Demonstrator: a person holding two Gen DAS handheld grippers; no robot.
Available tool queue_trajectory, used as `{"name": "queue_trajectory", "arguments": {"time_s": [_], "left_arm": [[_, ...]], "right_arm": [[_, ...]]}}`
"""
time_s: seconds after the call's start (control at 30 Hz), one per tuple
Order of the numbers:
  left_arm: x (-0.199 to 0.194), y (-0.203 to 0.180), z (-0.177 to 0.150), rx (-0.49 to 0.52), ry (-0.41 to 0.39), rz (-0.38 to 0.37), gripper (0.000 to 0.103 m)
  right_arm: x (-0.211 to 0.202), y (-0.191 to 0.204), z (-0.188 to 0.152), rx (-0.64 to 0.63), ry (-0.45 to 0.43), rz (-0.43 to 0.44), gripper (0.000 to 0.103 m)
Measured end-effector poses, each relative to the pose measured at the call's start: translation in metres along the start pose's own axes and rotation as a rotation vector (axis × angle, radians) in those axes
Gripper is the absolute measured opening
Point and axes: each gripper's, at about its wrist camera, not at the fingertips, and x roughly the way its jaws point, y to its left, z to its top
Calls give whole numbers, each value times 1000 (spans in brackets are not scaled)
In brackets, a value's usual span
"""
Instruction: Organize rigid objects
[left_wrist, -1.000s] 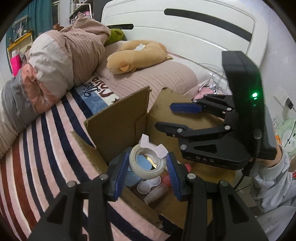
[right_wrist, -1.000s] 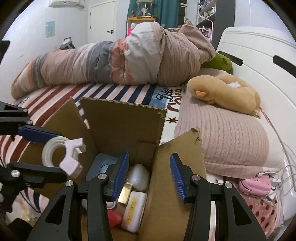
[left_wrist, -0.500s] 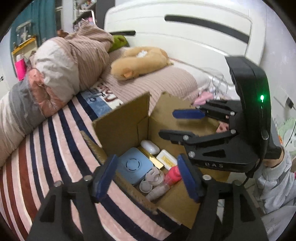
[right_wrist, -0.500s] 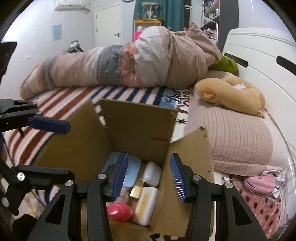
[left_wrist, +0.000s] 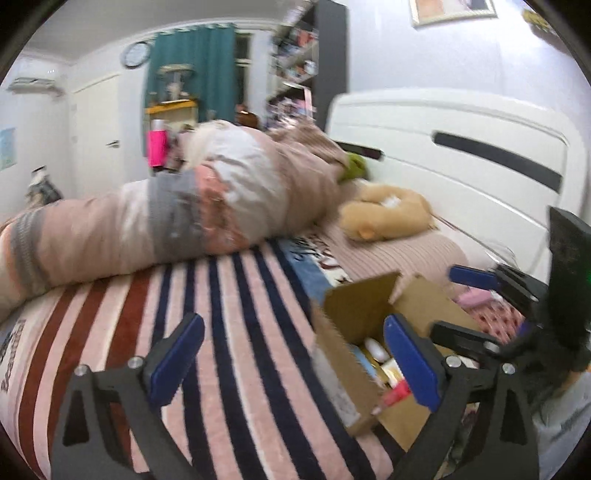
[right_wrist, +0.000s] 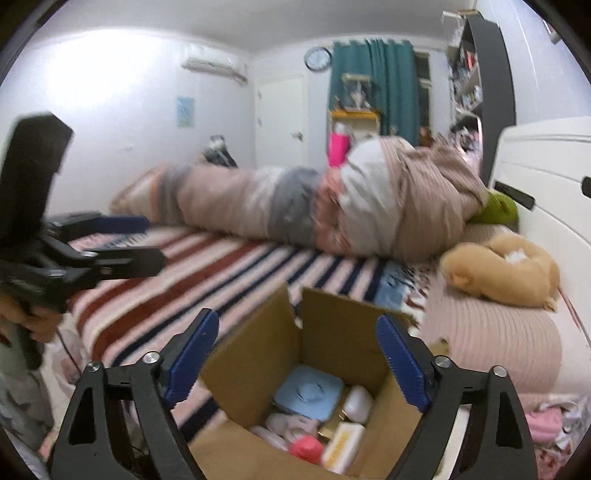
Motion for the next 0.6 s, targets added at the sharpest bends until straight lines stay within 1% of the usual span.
{"name": "queue_trajectory", "arguments": {"time_s": [0.03,0.07,0.23,0.37,0.6], "left_arm": [[-2,4,-2,-21,-8,14,97],[-2,8,-3,-33,-12,21,97],[-2,17,-11,-73,-32,76,97],[-3,20,-14,-91,-35,84,97],[-3,21,-15,-93,-40,102,97]], "right_arm": [[-3,2,1,-3,-19,12,99],[-5,5,3,-7,-37,22,99],[-6,13,5,-9,-64,42,99],[-5,14,4,2,-58,40,99],[-6,10,3,20,-62,49,99]]}}
